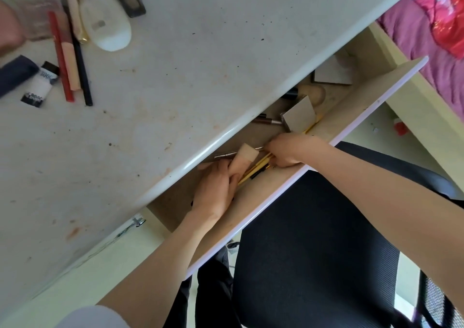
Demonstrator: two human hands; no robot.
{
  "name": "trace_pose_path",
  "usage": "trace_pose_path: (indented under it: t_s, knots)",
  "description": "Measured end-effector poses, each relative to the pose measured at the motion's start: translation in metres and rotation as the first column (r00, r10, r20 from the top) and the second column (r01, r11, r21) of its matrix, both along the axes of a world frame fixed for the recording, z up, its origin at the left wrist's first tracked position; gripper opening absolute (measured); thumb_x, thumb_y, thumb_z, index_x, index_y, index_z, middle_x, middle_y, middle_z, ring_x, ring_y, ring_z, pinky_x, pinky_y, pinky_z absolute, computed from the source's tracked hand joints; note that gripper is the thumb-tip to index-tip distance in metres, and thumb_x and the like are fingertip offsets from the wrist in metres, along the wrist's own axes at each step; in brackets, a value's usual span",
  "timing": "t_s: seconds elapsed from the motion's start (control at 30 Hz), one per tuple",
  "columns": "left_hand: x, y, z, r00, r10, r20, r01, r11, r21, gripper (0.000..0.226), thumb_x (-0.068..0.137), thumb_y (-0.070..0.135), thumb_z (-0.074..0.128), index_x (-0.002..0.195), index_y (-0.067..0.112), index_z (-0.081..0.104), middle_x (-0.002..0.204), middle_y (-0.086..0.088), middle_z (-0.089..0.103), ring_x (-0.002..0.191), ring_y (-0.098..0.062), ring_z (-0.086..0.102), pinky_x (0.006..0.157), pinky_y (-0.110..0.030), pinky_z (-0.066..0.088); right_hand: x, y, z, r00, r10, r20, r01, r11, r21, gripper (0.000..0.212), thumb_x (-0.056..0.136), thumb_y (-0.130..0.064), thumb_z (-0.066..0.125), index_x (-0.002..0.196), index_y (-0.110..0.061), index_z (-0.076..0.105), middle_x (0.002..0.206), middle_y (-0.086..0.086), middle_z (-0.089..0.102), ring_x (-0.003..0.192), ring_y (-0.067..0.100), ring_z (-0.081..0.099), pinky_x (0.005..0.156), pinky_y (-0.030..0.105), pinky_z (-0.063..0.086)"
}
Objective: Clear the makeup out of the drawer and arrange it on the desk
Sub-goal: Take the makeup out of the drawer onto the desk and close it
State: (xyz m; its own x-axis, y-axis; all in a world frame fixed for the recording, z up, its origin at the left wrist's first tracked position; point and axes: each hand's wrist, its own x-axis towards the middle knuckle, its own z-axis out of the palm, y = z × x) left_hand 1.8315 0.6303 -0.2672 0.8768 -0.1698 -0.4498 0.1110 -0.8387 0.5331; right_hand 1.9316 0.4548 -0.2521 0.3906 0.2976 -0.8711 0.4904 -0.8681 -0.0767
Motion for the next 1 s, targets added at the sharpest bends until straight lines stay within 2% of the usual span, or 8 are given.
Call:
trace_pose_path:
  t_s: [0.17,0.3,0.43,0.5,0.6,0.77,0.83,1.0]
  knots:
    - [-0.011,0.004,0.011,0.998,-0.006,0.059,0.006,1.000,0.009,0.024,0.097,0.031,0.040,0.108,0.011,0.045,0.101,-0.004,0.051,0.091,-0.023,0.053,0.065,-0.028,0.034,0.002,0.001,0.007,1.000,-0.004,-0.027,0.002,0.998,-0.061,0.031,0.096,-0.027,0.045,0.119,-0.011,0.056,0.117,0.009,0.059,0.101,0.025,0.058,0.079,0.032,0.048]
    - [-0.017,0.008,0.019,0.997,0.005,0.072,-0.004,1.000,-0.020,0.021,0.097,0.032,0.040,0.106,0.013,0.043,0.092,0.004,0.042,0.086,-0.018,0.052,0.064,-0.026,0.033,-0.001,0.007,0.009,0.998,0.060,-0.011,-0.061,0.990,-0.124,0.036,0.097,-0.029,0.039,0.128,-0.012,0.049,0.131,0.011,0.047,0.121,0.028,0.043,0.092,0.036,0.039]
    - [-0.021,0.009,0.023,0.994,0.003,0.105,0.000,1.000,-0.022,0.023,0.096,0.032,0.040,0.108,0.013,0.043,0.092,0.005,0.040,0.083,-0.013,0.047,0.065,-0.023,0.031,-0.003,0.010,0.016,0.999,0.039,-0.038,-0.044,0.988,-0.151,0.030,0.099,-0.024,0.036,0.120,-0.013,0.053,0.114,0.005,0.055,0.105,0.024,0.050,0.099,0.042,0.031]
    - [-0.023,0.010,0.024,0.993,0.021,0.112,-0.017,0.999,-0.036,0.023,0.096,0.031,0.042,0.108,0.013,0.044,0.092,0.005,0.040,0.080,-0.009,0.042,0.065,-0.022,0.030,-0.004,0.014,0.021,0.997,0.030,-0.068,-0.041,0.985,-0.170,0.030,0.100,-0.024,0.034,0.120,-0.011,0.051,0.111,0.005,0.053,0.103,0.025,0.048,0.100,0.043,0.028]
    - [-0.026,0.012,0.025,0.992,0.033,0.119,-0.025,0.997,-0.074,0.021,0.095,0.030,0.044,0.107,0.012,0.045,0.092,0.005,0.042,0.081,-0.011,0.044,0.066,-0.022,0.031,-0.008,0.020,0.028,0.993,0.029,-0.115,-0.049,0.984,-0.172,0.035,0.101,-0.029,0.033,0.123,-0.007,0.049,0.116,0.008,0.052,0.094,0.023,0.049,0.083,0.033,0.038]
    - [-0.029,0.015,0.032,0.988,0.059,0.142,-0.043,0.993,-0.111,0.020,0.095,0.029,0.045,0.105,0.011,0.046,0.092,0.004,0.046,0.079,-0.008,0.044,0.064,-0.018,0.031,-0.014,0.027,0.030,0.992,0.027,-0.124,-0.048,0.984,-0.170,0.031,0.101,-0.022,0.034,0.118,-0.005,0.053,0.081,0.000,0.047,0.070,0.014,0.045,0.063,0.025,0.039]
    - [-0.031,0.016,0.036,0.985,0.083,0.149,-0.063,0.989,-0.137,0.017,0.095,0.028,0.047,0.102,0.012,0.045,0.090,0.003,0.046,0.077,-0.008,0.045,0.061,-0.016,0.031,-0.016,0.028,0.031,0.994,0.022,-0.109,-0.040,0.984,-0.172,0.030,0.100,-0.019,0.034,0.118,-0.005,0.055,0.074,-0.001,0.044,0.061,0.011,0.041,0.052,0.022,0.035]
    - [-0.036,0.019,0.043,0.983,0.102,0.151,-0.075,0.982,-0.174,0.019,0.094,0.029,0.048,0.103,0.012,0.046,0.085,0.005,0.046,0.070,-0.005,0.045,0.054,-0.011,0.032,-0.022,0.032,0.039,0.995,0.056,-0.082,-0.073,0.972,-0.221,0.027,0.095,-0.006,0.041,0.118,-0.004,0.055,0.070,0.000,0.042,0.056,0.011,0.038,0.046,0.021,0.032]
